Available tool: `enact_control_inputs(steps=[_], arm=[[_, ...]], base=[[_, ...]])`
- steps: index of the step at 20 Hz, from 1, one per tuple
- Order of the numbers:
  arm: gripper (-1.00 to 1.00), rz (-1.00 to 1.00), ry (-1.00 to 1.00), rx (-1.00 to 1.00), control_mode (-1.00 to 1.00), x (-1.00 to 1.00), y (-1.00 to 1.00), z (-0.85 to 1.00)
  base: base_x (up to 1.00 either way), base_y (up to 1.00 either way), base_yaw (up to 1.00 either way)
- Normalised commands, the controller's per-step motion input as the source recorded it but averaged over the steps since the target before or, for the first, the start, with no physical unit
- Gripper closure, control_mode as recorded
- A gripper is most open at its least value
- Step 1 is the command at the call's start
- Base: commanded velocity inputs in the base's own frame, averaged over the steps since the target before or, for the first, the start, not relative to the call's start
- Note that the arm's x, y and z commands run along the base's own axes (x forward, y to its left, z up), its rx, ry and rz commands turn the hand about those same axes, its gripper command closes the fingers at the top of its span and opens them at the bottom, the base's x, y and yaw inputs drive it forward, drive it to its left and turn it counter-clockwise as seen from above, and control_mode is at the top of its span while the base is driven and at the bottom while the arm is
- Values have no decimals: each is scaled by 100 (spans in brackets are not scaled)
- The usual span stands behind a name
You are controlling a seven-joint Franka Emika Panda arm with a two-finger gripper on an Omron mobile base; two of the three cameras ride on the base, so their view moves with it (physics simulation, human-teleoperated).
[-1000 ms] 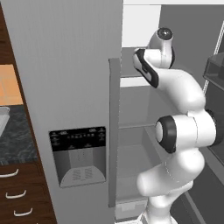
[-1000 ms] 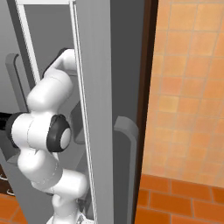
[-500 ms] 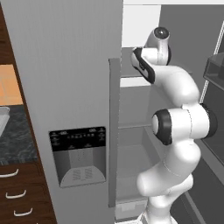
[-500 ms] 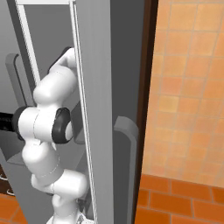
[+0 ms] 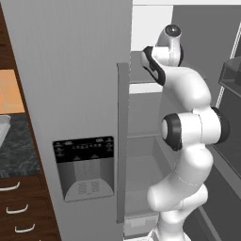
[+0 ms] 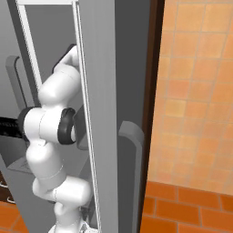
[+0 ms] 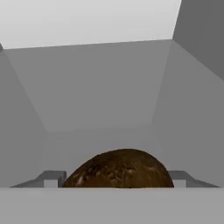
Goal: Place one mushroom and one chicken drumstick in each tupperware on the nearby counter, to pack two identical lunches.
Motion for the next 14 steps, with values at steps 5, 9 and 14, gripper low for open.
enact_control_inputs(steps=[5, 9, 14], arm=[[100, 0, 5, 0, -100, -17, 1, -40], [100, 0, -15, 0, -100, -73, 19, -26], [100, 0, -40, 0, -100, -70, 17, -11]], base=[[0, 0, 0], [0, 0, 0], [0, 0, 0]])
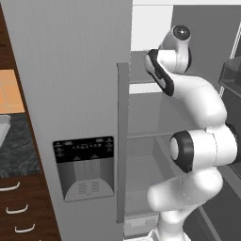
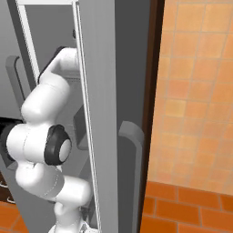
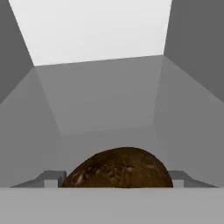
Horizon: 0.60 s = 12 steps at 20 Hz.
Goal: Place one mushroom and one chicken drumstick in each tupperware on the nearby counter, to pack two identical lunches.
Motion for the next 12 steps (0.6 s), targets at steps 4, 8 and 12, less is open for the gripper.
enact_control_inputs(steps=[4, 8, 12], arm=[[100, -1, -6, 0, -100, -69, 14, 0], [100, -4, 8, 0, -100, -100, 12, 0], [100, 0, 9, 0, -100, -100, 0, 0]], base=[[0, 0, 0], [0, 0, 0], [0, 0, 0]])
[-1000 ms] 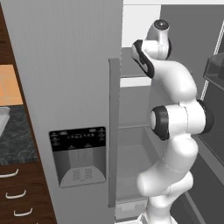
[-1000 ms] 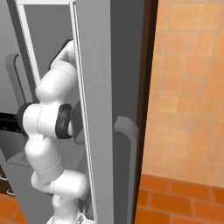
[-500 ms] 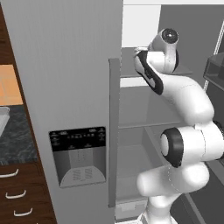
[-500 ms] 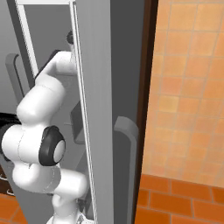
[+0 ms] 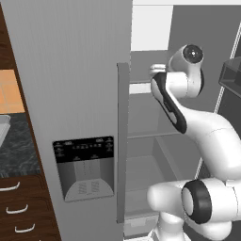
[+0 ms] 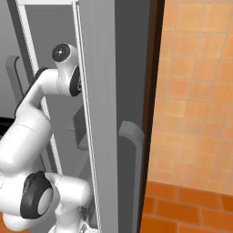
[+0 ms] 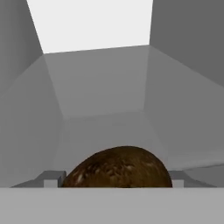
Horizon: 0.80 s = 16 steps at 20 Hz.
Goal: Place one mushroom and one chicken drumstick in each tupperware on the nearby counter, to pack two identical lunches.
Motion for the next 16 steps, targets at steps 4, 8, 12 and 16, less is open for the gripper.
enact_control_inputs(steps=[4, 8, 12, 16], arm=[[100, 0, 12, 0, -100, -100, 5, 0], [100, 0, 12, 2, -100, -100, 29, -22], [100, 0, 6, 7, -100, -100, 25, -69], [100, 0, 1, 9, -100, -97, 14, -91]], base=[[0, 0, 0], [0, 0, 0], [0, 0, 0], [0, 0, 0]])
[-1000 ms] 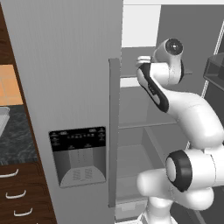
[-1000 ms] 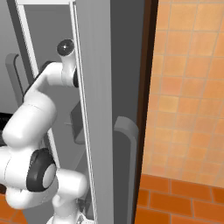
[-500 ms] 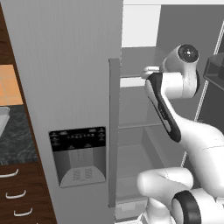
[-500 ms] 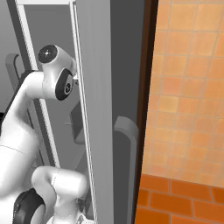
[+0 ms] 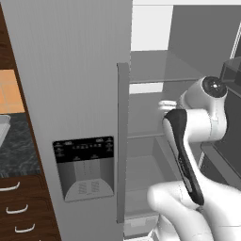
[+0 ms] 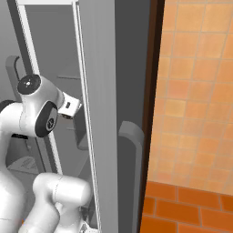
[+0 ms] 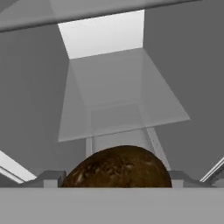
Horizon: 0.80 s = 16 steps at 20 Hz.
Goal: Place one mushroom and one chicken drumstick in each tupperware on the nearby counter, to pack two identical lunches.
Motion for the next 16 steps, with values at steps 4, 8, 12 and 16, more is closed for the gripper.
enact_control_inputs(steps=[4, 8, 12, 16], arm=[[100, 0, 5, 10, -100, -71, 4, -100], [100, 0, 3, 8, -100, -67, 2, -86], [100, 0, 2, 5, -100, -44, 6, -57], [100, 1, 0, 0, -100, -1, 2, -10]], base=[[0, 0, 0], [0, 0, 0], [0, 0, 0], [0, 0, 0]])
